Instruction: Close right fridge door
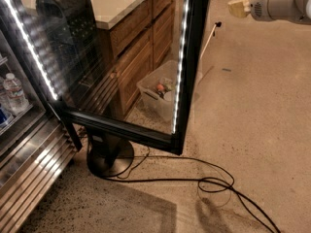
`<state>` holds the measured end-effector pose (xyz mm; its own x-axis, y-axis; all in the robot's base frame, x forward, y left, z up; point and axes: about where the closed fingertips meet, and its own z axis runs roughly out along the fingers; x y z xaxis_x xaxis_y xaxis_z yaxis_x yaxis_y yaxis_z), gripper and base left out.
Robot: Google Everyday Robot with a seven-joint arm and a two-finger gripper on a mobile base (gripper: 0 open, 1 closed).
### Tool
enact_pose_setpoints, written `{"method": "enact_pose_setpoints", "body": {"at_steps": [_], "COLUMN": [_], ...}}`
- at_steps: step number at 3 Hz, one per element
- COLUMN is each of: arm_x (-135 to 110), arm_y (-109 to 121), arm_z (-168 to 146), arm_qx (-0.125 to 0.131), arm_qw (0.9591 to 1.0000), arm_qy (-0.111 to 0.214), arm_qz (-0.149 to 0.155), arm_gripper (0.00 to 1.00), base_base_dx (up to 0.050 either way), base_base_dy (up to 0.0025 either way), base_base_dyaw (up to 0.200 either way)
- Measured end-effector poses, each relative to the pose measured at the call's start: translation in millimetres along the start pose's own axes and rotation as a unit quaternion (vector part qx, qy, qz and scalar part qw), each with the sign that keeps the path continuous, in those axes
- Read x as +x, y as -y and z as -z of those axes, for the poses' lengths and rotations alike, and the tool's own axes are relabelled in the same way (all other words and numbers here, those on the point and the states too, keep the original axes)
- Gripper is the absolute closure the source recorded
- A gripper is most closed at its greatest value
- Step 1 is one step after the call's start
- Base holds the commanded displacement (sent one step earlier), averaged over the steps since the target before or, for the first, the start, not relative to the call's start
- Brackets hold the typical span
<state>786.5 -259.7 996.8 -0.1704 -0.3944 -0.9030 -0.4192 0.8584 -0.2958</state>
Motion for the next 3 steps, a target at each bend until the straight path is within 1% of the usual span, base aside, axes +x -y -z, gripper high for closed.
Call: {"method": "enact_pose_setpoints", "body": {"at_steps": [1,2,3], "arm_x": [10,23,33], "arm_y": [-28,-62,-93], "arm_z": [12,25,33], "arm_qx": [-0.051,-0.121,-0.194], "arm_qw": [0.9985,0.9915,0.9789], "arm_qy": [-0.022,-0.047,-0.061], "arm_qz": [0.001,-0.008,-0.018], "arm_gripper": [0.89,1.0,1.0], "base_base_dx": [0.0,0.0,0.0], "base_base_dy": [0.0,0.0,0.0], "base_base_dyaw": [0.0,0.0,0.0]}}
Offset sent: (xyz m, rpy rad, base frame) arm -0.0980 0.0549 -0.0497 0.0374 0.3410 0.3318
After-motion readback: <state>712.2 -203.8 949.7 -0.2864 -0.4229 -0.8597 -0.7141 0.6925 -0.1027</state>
